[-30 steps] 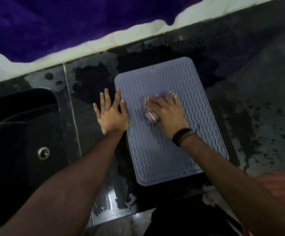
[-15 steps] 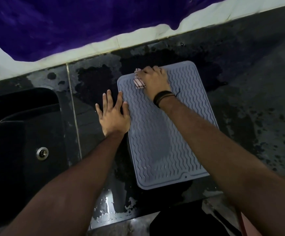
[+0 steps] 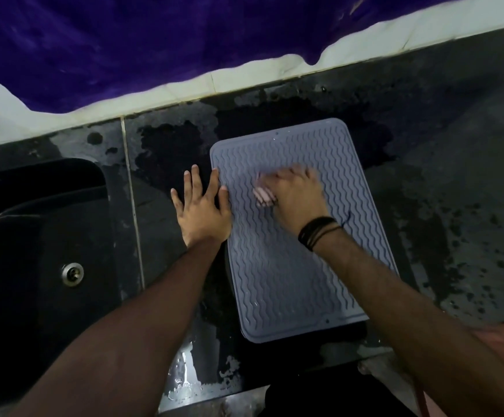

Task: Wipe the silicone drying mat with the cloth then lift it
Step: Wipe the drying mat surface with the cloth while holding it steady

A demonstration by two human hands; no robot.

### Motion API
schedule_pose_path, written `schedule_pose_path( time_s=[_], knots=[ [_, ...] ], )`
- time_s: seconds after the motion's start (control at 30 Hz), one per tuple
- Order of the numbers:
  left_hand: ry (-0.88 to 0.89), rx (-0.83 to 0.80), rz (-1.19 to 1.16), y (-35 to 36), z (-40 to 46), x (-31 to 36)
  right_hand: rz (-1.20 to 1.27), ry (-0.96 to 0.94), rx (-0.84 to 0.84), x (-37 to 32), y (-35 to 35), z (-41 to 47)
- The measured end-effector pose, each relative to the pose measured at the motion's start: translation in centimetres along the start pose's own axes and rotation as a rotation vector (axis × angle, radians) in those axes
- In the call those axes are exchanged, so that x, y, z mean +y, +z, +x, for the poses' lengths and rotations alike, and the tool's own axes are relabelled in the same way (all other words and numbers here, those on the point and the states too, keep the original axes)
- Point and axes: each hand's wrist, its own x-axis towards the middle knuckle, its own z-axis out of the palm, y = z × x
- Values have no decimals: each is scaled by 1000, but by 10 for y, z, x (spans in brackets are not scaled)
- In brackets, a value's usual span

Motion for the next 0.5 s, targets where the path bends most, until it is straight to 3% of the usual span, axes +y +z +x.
schedule_pose_path(
  time_s=[0.1, 0.23, 0.5],
  knots=[
    [-7, -14, 0, -1, 0, 1, -31, 57, 134, 2, -10, 45],
    [-19, -6, -8, -4, -2, 3, -38, 17, 29, -1, 4, 72],
    [-17, -23, -6, -6, -3, 4, 55, -78, 35, -1, 30, -46]
  ],
)
